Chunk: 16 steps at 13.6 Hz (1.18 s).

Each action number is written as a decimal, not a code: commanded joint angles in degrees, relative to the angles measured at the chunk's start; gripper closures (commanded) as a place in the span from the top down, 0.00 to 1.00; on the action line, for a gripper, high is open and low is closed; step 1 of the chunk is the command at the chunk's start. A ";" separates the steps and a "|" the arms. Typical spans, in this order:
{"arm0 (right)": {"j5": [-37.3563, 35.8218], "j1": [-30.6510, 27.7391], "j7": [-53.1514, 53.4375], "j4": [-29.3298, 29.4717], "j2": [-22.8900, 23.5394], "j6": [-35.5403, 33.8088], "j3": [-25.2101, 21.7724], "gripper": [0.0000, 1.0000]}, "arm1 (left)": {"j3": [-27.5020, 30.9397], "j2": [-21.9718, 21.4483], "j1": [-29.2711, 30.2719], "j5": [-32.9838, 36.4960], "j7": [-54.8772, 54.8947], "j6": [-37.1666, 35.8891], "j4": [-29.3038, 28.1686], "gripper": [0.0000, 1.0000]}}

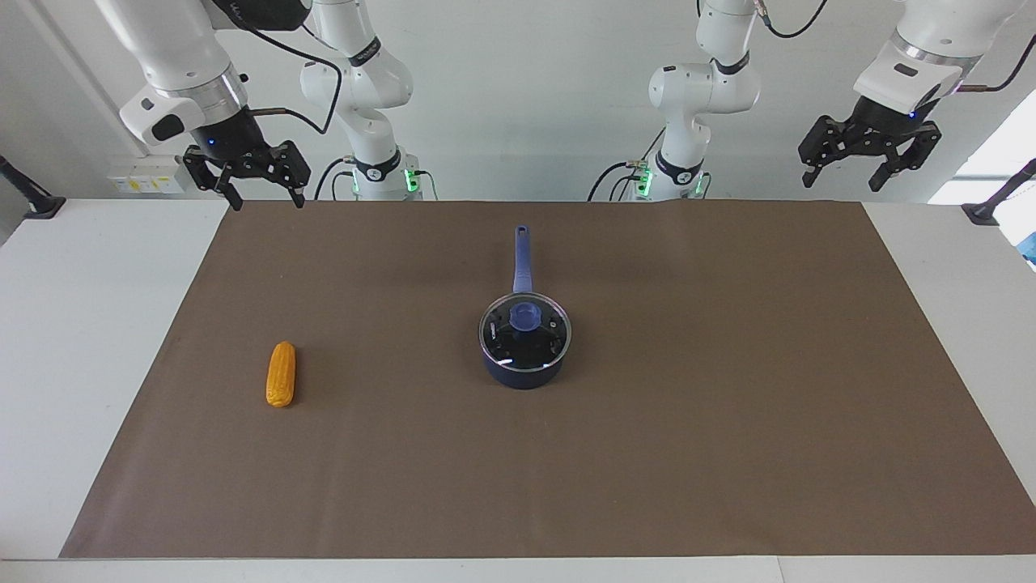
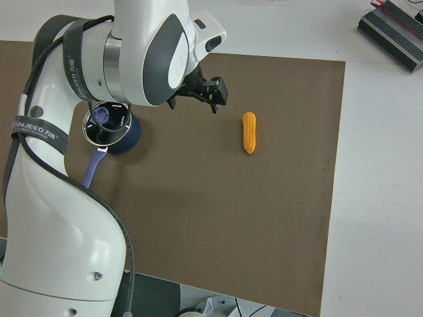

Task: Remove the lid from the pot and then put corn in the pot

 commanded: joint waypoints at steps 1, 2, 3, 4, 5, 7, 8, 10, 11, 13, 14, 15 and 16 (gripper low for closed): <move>-0.08 -0.71 -1.08 0.37 -0.10 -0.01 0.51 1.00 | -0.60 -0.74 1.10 -0.71 -0.23 0.27 -0.20 1.00; -0.08 -0.71 -1.08 0.37 -0.10 -0.01 0.51 1.00 | -0.60 -0.74 1.10 -0.71 -0.23 0.01 -0.11 1.00; -0.08 -0.71 -1.08 0.37 -0.10 -0.01 0.51 1.00 | -0.60 -0.83 1.10 -0.63 -0.15 -0.08 -0.29 1.00; -0.08 -0.71 -1.08 0.37 -0.10 -0.01 0.51 1.00 | -0.60 -0.83 1.10 -0.63 -0.06 -0.08 -0.29 1.00; -0.08 -0.71 -1.08 0.37 -0.10 0.07 0.51 1.00 | -0.60 -0.83 1.01 -0.63 0.03 -0.08 -0.29 1.00; -0.08 -0.71 -1.08 0.37 -0.10 -0.01 0.51 1.00 | -0.69 -0.92 0.48 -0.63 -0.06 -0.08 -0.38 1.00; -0.08 -0.71 -1.08 0.37 -0.10 -0.01 0.51 1.00 | -0.69 -0.92 0.48 -0.63 -0.06 -0.17 -0.38 1.00; -0.08 -0.71 -1.08 0.37 -0.10 0.07 0.51 1.00 | -0.60 -0.92 0.48 -0.63 -0.23 -0.26 -0.38 1.00; -0.08 -0.71 -1.08 0.37 -0.10 0.07 0.51 1.00 | -0.60 -0.92 0.57 -0.63 -0.23 -0.26 -0.38 1.00; -0.08 -0.71 -1.08 0.37 -0.10 0.07 0.51 1.00 | -0.68 -0.92 0.74 -0.63 -0.23 -0.17 -0.38 1.00; -0.08 -0.71 -1.08 0.37 -0.10 -0.01 0.51 1.00 | -0.69 -0.92 0.66 -0.63 -0.32 0.00 -0.38 1.00; -0.08 -0.71 -1.08 0.37 -0.10 0.07 0.51 1.00 | -0.69 -0.92 0.40 -0.71 -0.32 0.09 -0.38 1.00; -0.08 -0.71 -1.08 0.37 -0.10 0.07 0.51 1.00 | -0.86 -0.92 0.39 -0.63 -0.32 0.09 -0.38 1.00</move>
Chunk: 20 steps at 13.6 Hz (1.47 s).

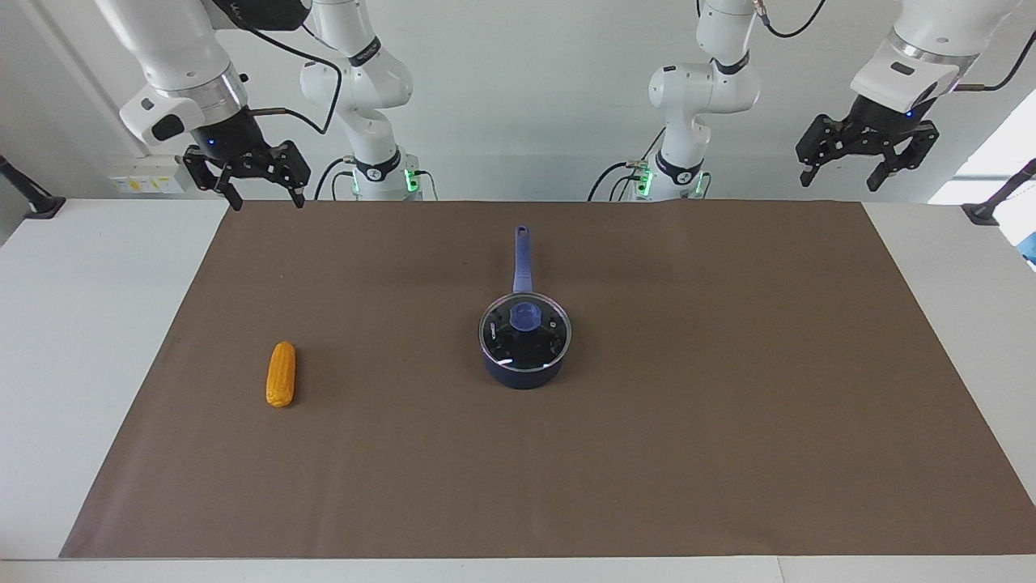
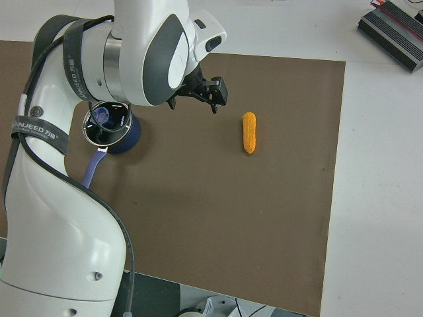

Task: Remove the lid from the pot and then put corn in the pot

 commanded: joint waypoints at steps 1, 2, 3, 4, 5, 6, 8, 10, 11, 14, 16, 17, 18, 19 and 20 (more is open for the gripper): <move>-0.08 -0.71 -1.08 0.37 -0.10 -0.01 0.51 1.00 | -0.37 -0.89 0.25 -0.69 -0.32 0.02 -0.47 1.00; -0.08 -0.71 -1.08 0.37 -0.10 0.07 0.51 1.00 | -0.37 -0.97 0.25 -0.69 -0.32 0.02 -0.65 1.00; -0.08 -0.71 -1.08 0.37 -0.10 0.07 0.51 1.00 | -0.46 -0.97 0.25 -0.69 -0.32 0.11 -0.65 1.00; -0.08 -0.71 -1.08 0.37 -0.10 -0.01 0.51 1.00 | -0.38 -0.97 0.25 -0.69 -0.32 0.28 -0.65 1.00; -0.08 -0.71 -1.08 0.37 -0.10 0.07 0.51 1.00 | -0.37 -0.97 0.25 -0.69 -0.32 0.28 -0.65 1.00; -0.08 -0.71 -1.08 0.37 -0.10 -0.01 0.51 1.00 | -0.37 -0.97 0.34 -0.69 -0.32 0.28 -0.65 1.00; -0.08 -0.71 -1.08 0.37 -0.10 -0.01 0.51 1.00 | -0.29 -0.97 0.96 -0.69 -0.41 -0.15 -0.65 1.00; -0.08 -0.71 -1.08 0.37 -0.10 -0.01 0.51 1.00 | -0.29 -1.24 0.35 -0.69 -0.41 -0.16 -0.91 1.00; -0.08 -0.71 -1.08 0.37 -0.10 0.07 0.51 1.00 | -0.37 -1.32 0.17 -0.69 -0.41 -0.07 -0.91 1.00; -0.08 -0.80 -1.08 0.37 -0.10 -0.01 0.51 1.00 | -0.73 -1.33 -0.10 -0.69 -0.41 0.10 -1.00 1.00; -0.08 -0.80 -1.08 0.37 -0.10 0.07 0.51 1.00 | -0.81 -1.33 -0.53 -0.69 -0.41 0.46 -1.09 1.00; -0.08 -0.71 -1.08 0.37 -0.10 0.07 0.51 1.00 | -0.81 -1.24 -0.62 -0.78 -0.41 0.81 -1.00 1.00; -0.08 -0.71 -1.08 0.37 -0.10 -0.01 0.51 1.00 | -0.81 -1.24 -0.80 -0.87 -0.41 1.24 -1.00 1.00; -0.08 -0.80 -1.08 0.37 -0.10 0.07 0.51 1.00 | -0.81 -1.24 -1.67 -0.87 -0.41 1.51 -1.00 1.00; -0.08 -0.71 -1.08 0.37 -0.10 -0.01 0.51 1.00 | -0.81 -1.15 -2.11 -0.95 -0.41 1.69 -1.00 1.00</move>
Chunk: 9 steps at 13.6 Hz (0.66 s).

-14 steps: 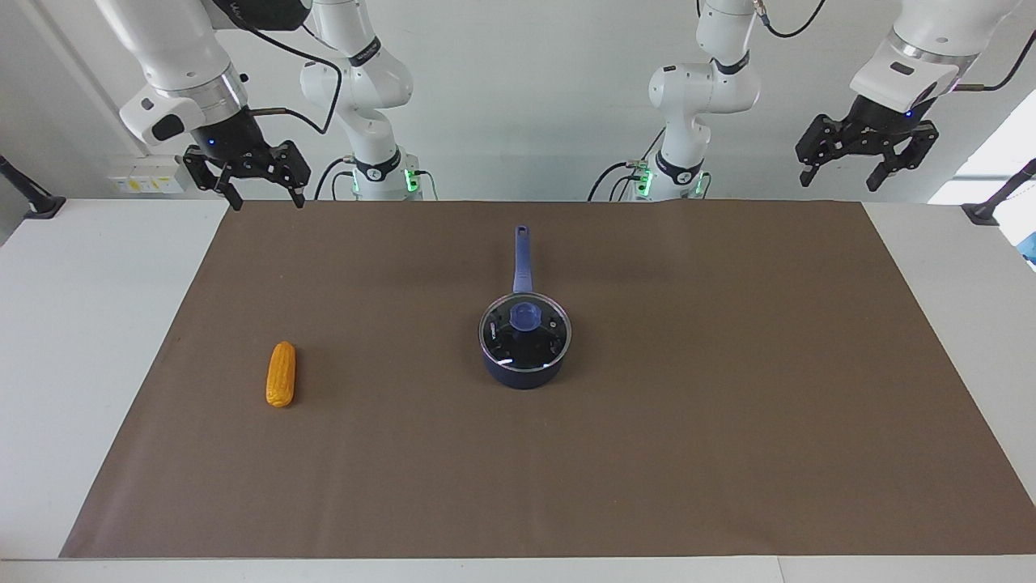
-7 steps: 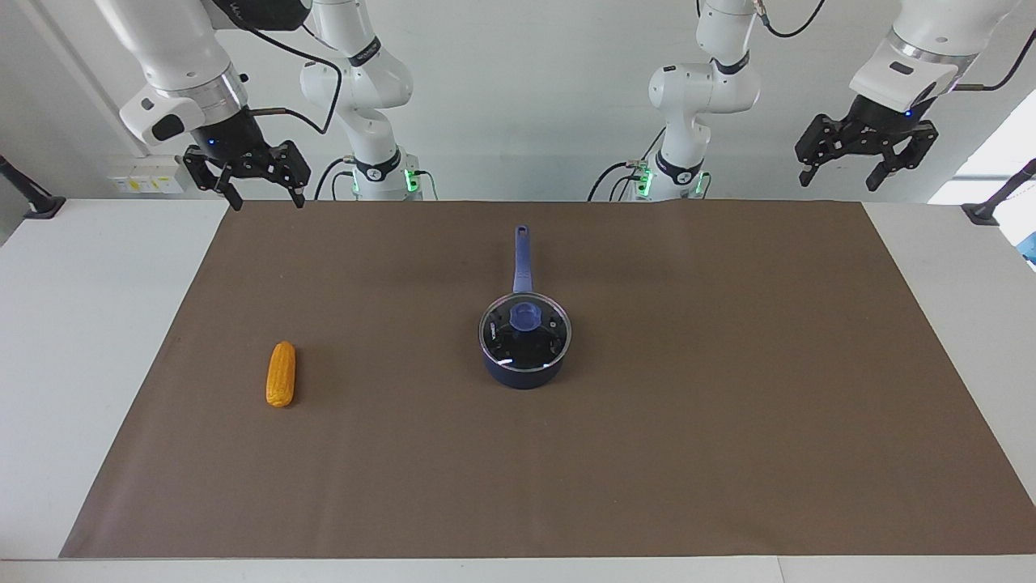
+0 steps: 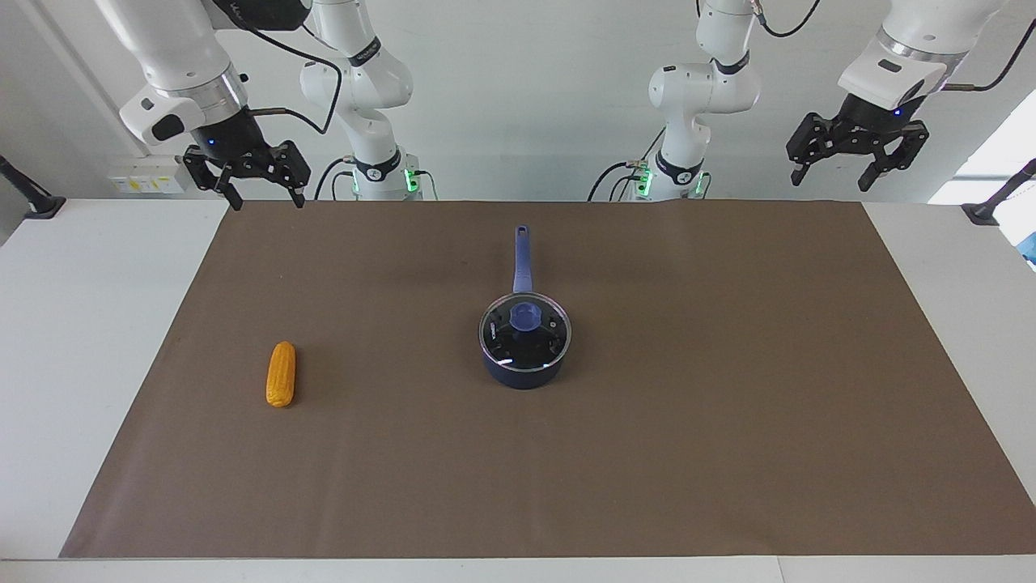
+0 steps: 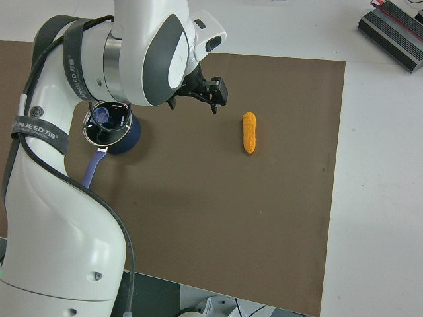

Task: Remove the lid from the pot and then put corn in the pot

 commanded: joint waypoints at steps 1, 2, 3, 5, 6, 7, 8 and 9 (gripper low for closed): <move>-0.08 -0.71 -1.08 0.37 -0.10 -0.54 0.51 1.00 | 0.43 -0.85 -1.63 -0.69 -0.26 1.70 -0.98 1.00; -0.08 -0.71 -1.34 0.19 -0.27 -0.98 0.60 1.00 | 0.43 -0.85 -2.32 -1.30 -0.35 1.79 -0.98 1.00; 0.00 -0.80 -1.52 0.28 -0.19 -0.63 0.34 1.00 | 0.52 -0.59 -3.46 -1.40 -0.70 2.23 -0.90 1.00; -0.43 -0.80 -1.43 0.28 -0.19 -0.02 0.16 1.00 | 0.43 0.02 -5.39 -1.66 -3.76 4.77 -0.98 1.00; -0.61 -0.89 -1.61 -0.24 -0.36 0.42 0.16 1.00 | 0.43 0.55 -6.62 -2.10 -5.52 6.09 -1.07 1.00; -1.05 -0.80 -1.43 -1.12 -0.80 1.90 0.07 1.00 | 0.43 1.42 -7.77 -2.36 -6.49 7.41 -0.98 1.00; -1.14 -0.89 -1.43 -2.61 -1.15 5.14 0.16 1.00 | 0.43 1.78 -9.52 -2.36 -7.29 8.38 -1.16 1.00; -1.14 -0.97 -1.52 -3.75 -0.98 7.96 0.07 1.00 | 0.43 2.22 -10.93 -2.36 -8.43 9.08 -1.51 1.00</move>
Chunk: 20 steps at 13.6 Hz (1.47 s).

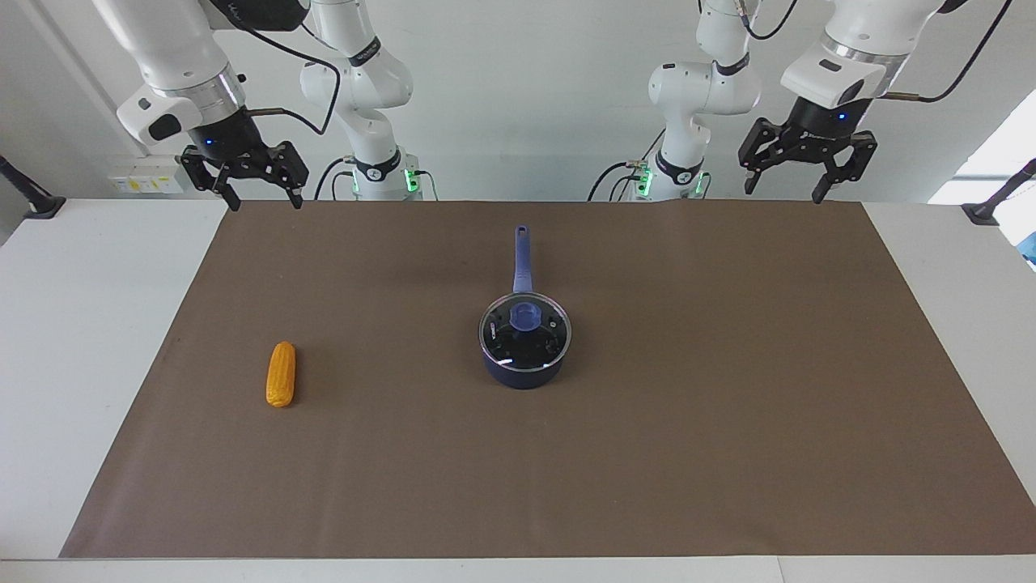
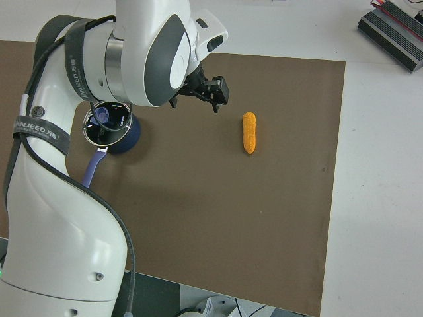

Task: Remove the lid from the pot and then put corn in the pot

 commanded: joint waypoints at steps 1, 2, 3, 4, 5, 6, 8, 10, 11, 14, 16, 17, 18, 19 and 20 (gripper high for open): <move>-1.11 -1.26 -1.43 -4.28 -0.26 6.65 0.35 1.00 | 0.80 1.85 -5.19 -0.48 -4.21 2.93 -1.19 1.00; -1.11 -2.05 -1.43 -5.77 0.53 9.19 0.35 1.00 | 0.80 2.90 -7.21 -0.48 -6.67 4.16 -1.45 1.00; -1.11 -2.58 -1.61 -7.70 1.58 12.17 0.35 1.00 | 0.80 3.70 -8.63 -0.39 -8.43 6.00 -2.41 1.00; -1.11 -3.63 -1.78 -8.94 3.07 14.64 0.43 1.00 | 0.89 3.97 -9.34 -0.39 -9.41 8.10 -3.55 1.00; -1.11 -4.25 -1.96 -9.39 5.08 17.01 0.43 1.00 | 0.89 4.23 -10.30 -0.39 -9.68 9.60 -4.61 1.00; -1.11 -4.26 -3.44 -9.30 7.19 19.04 0.43 1.00 | 0.89 4.41 -11.62 -0.39 -9.77 10.40 -5.14 1.00; -1.03 -4.87 -8.09 -9.48 12.46 24.12 0.35 1.00 | 0.89 7.03 -14.25 -0.04 -13.70 12.77 -5.14 1.00; -1.03 -6.01 -7.85 -10.18 16.95 31.24 0.43 1.00 | 0.89 9.41 -16.19 0.23 -17.05 16.02 -5.14 1.00; -0.94 -6.10 -7.76 -10.36 19.06 33.97 0.43 1.00 | 0.89 10.38 -17.50 0.31 -18.02 16.90 -5.14 1.00; -0.85 -6.54 -7.85 -10.45 25.30 42.06 0.43 1.00 | 0.89 14.85 -21.81 4.08 -25.56 21.11 -4.53 1.00; -0.85 -6.72 -7.59 -10.36 28.56 44.45 0.43 1.00 | 0.89 16.45 -23.14 4.36 -28.83 22.97 -4.44 1.00; -0.85 -6.63 -7.50 -10.36 29.18 46.20 0.43 1.00 | 0.89 17.06 -23.58 4.44 -29.80 22.98 -4.35 1.00; -0.85 -6.28 -6.80 -10.36 29.53 47.61 0.43 1.00 | 0.89 18.11 -25.32 5.14 -31.37 23.06 -4.27 1.00; -0.85 -6.28 -6.71 -10.36 29.97 47.97 0.43 1.00 | 0.89 19.51 -26.12 6.11 -33.30 23.41 -3.83 1.00; -0.85 -6.28 -6.62 -10.36 30.41 48.15 0.43 1.00 | 0.89 20.83 -26.83 6.29 -35.67 24.37 -3.65 1.00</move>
